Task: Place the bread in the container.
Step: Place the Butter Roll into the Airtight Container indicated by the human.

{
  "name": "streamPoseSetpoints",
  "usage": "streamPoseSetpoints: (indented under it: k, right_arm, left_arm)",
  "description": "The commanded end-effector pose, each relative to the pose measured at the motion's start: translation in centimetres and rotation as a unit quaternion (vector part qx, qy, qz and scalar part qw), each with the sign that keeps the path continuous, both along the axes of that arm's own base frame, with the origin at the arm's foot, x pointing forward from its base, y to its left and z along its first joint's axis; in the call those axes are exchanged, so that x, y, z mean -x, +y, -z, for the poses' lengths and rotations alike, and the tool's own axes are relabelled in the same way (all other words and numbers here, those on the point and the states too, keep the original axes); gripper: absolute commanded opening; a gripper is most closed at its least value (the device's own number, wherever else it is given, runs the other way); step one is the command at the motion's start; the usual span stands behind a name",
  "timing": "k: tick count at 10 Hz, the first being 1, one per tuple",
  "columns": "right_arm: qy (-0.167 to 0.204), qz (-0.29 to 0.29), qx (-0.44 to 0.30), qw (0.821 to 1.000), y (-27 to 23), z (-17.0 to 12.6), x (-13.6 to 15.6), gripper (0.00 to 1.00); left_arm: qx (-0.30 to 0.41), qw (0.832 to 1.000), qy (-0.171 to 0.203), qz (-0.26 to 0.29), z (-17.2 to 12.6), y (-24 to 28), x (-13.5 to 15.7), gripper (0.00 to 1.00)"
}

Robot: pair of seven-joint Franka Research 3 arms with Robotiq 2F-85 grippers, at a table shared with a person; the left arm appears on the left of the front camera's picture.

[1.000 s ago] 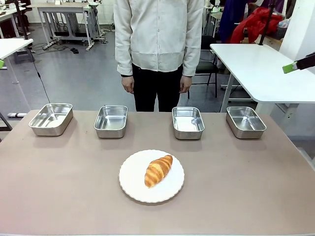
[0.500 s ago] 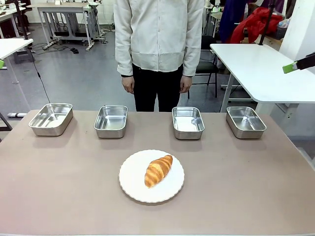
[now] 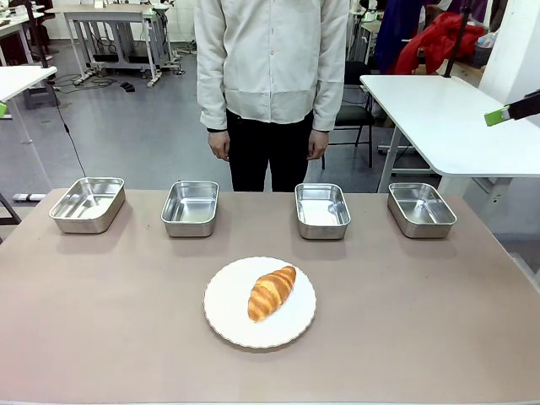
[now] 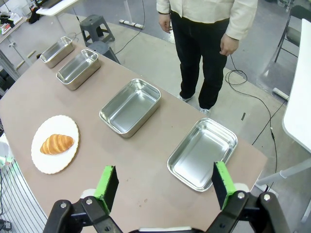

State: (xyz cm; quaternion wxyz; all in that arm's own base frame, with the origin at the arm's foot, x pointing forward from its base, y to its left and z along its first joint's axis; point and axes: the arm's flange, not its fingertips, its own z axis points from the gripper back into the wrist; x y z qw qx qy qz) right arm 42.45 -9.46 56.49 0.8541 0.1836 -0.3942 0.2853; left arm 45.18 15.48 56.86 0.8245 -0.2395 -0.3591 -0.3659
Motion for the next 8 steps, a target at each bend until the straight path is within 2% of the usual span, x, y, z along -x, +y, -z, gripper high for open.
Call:
streamPoseSetpoints:
  k: [1, 8]
  right_arm:
    - [-0.006, -0.005, -0.006, 1.000, -0.05, 0.04, -0.21, 1.00]
    - [-0.006, -0.005, -0.006, 1.000, -0.05, 0.04, -0.21, 1.00]
  left_arm:
    - [0.001, 1.000, -0.003, 0.005, -0.20, 0.02, 0.21, 1.00]
    - [0.001, 1.000, -0.003, 0.005, -0.20, 0.02, 0.21, 1.00]
